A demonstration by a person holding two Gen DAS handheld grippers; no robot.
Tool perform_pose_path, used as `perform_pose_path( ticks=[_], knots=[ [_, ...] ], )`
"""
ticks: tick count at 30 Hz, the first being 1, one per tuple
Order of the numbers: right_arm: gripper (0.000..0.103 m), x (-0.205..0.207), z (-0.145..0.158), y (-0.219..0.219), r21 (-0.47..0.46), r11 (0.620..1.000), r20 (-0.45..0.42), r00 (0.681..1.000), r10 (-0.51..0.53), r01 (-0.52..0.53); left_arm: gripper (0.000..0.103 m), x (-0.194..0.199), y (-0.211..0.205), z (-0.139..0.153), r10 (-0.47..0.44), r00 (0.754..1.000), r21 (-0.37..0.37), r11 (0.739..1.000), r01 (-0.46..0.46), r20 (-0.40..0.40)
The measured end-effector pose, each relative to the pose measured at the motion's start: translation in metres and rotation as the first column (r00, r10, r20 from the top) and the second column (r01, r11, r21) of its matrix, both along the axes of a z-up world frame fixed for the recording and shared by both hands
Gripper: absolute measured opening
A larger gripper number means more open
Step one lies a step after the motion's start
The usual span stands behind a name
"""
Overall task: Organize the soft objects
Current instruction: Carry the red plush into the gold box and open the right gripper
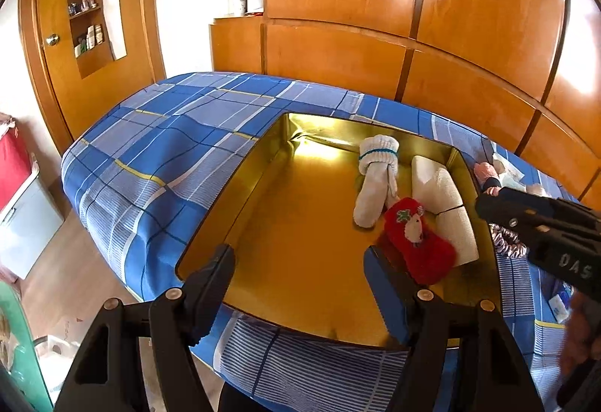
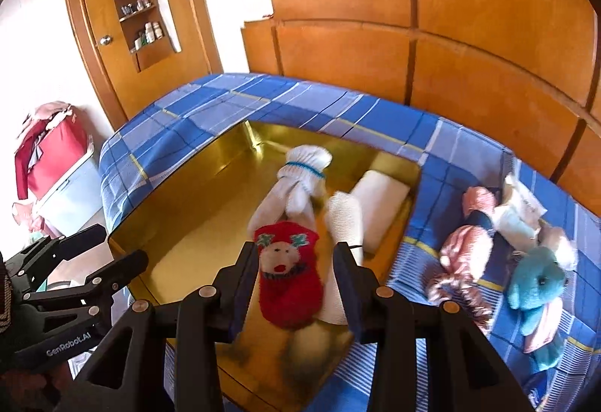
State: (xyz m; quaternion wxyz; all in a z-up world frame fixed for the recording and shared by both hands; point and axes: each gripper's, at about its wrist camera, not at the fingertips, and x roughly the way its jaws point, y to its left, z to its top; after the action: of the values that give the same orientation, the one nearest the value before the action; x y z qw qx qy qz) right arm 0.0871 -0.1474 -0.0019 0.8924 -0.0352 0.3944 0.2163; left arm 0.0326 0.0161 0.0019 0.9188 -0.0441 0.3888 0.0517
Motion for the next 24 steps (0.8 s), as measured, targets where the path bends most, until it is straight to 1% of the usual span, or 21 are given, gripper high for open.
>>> perform_pose_path(
  ticks=[7,13,20,24],
  knots=[
    [0.041,-0.007,0.018,-0.040,0.007,0.998,0.044,0.997,-0.066,0.066,0.072,0.003,-0.016,0.005,-0.046,0.999,0.020,0.999,0.046,0.005],
    [0.041,-0.009,0.026,-0.089,0.004,0.987,0.067,0.985,-0.158,0.158,0.072,0.008,-0.035,0.011,-0.092,0.996,0.040,0.995,0.091,0.008],
    [0.041,-0.011,0.029,-0.156,-0.011,0.959,0.091,0.955,-0.281,0.284,0.072,0.014,-0.062,0.015,-0.148,0.989,0.067,0.987,0.147,0.007],
    [0.041,-0.014,0.028,-0.197,-0.003,0.931,0.098,0.927,-0.362,0.364,0.072,0.016,-0.079,0.015,-0.187,0.982,0.081,0.979,0.186,0.003]
  ],
)
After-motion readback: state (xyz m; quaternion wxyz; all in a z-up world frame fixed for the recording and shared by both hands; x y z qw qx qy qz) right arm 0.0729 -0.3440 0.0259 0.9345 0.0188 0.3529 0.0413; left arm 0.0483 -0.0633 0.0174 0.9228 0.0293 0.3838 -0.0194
